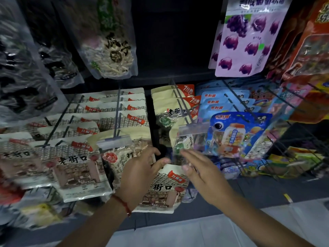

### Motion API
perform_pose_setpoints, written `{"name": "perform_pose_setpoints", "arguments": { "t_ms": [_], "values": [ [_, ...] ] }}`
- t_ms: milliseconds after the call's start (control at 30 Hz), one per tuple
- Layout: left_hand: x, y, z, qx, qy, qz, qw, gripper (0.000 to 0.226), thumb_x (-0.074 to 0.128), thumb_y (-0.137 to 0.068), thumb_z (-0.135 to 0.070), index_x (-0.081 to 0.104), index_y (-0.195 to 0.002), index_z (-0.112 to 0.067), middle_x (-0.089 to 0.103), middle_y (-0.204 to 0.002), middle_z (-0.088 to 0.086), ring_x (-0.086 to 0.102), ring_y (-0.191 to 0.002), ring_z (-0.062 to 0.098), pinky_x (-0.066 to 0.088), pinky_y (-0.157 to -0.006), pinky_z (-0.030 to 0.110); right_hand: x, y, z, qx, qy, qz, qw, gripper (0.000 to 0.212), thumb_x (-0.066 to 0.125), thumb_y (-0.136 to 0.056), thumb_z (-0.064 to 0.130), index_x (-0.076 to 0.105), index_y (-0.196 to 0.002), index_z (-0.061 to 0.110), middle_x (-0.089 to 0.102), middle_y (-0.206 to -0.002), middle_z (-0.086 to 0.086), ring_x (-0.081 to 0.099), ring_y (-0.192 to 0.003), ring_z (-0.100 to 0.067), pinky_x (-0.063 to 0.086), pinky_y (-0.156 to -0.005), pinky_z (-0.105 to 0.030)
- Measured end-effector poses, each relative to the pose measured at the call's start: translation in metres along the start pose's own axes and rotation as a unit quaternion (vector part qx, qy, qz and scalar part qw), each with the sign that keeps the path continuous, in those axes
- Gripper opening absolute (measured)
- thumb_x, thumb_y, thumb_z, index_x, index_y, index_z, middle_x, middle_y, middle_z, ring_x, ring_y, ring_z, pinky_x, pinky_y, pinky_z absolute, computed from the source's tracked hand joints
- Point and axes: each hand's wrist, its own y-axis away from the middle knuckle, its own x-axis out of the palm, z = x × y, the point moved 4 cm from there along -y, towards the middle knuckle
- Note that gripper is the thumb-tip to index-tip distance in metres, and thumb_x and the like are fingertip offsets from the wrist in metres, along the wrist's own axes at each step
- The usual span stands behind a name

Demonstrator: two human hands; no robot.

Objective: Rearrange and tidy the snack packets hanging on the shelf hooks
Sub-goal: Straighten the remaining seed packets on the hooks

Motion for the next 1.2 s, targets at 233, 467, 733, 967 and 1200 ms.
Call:
{"name": "perform_pose_setpoints", "arguments": {
  "t_ms": [233,467,733,967,1200],
  "values": [
    [-0.048,0.028,0.018,0.078,0.051,0.036,0.995,0.042,0.054,-0.084,-0.069,0.067,-0.081,-0.029,0.059,-0.055,-0.011,0.049,-0.045,0.001,0.037,-0.043,0.018,0.038,-0.008,0.068,-0.044,0.041,0.032,0.998,0.017,0.065,-0.089,0.04,0.058,-0.084,0.025,0.05,-0.069,0.013,0.047,-0.068,-0.007,0.04,-0.061,-0.035],
    [-0.124,0.067,0.076,0.144,-0.084,0.19,0.968,0.013,0.056,-0.096,-0.044,0.058,-0.104,-0.033,0.067,-0.087,-0.011,0.056,-0.068,0.001,0.037,-0.055,0.019,0.101,-0.015,0.134,-0.102,0.09,0.061,0.989,0.024,0.055,-0.092,0.042,0.065,-0.092,0.02,0.059,-0.082,0.004,0.049,-0.076,-0.01,0.039,-0.063,-0.032],
    [-0.221,0.096,0.179,0.203,-0.189,0.119,0.953,0.034,0.03,-0.098,-0.046,0.057,-0.088,-0.028,0.06,-0.065,-0.005,0.055,-0.054,0.017,0.039,-0.045,0.028,0.195,-0.047,0.244,-0.088,0.059,0.083,0.991,0.03,0.048,-0.096,0.051,0.07,-0.101,0.032,0.064,-0.092,0.019,0.055,-0.085,0.001,0.047,-0.073,-0.024],
    [-0.304,0.108,0.27,0.237,-0.234,0.079,0.94,0.035,0.059,-0.093,-0.028,0.035,-0.068,-0.033,0.041,-0.05,-0.01,0.038,-0.04,0.006,0.029,-0.037,0.019,0.263,-0.12,0.326,-0.058,0.099,0.053,0.992,0.057,0.043,-0.103,0.036,0.02,-0.155,0.027,0.016,-0.16,0.013,0.009,-0.148,-0.005,0.005,-0.117,-0.021],
    [-0.349,0.103,0.321,0.222,-0.242,0.049,0.943,0.035,0.038,-0.096,-0.043,0.057,-0.07,-0.03,0.054,-0.055,-0.013,0.049,-0.048,0.005,0.033,-0.043,0.019,0.299,-0.226,0.348,-0.059,0.302,0.033,0.951,0.084,0.066,-0.086,0.01,0.019,-0.155,0.016,0.028,-0.158,-0.005,0.023,-0.147,-0.024,0.009,-0.121,-0.037]
  ]
}}
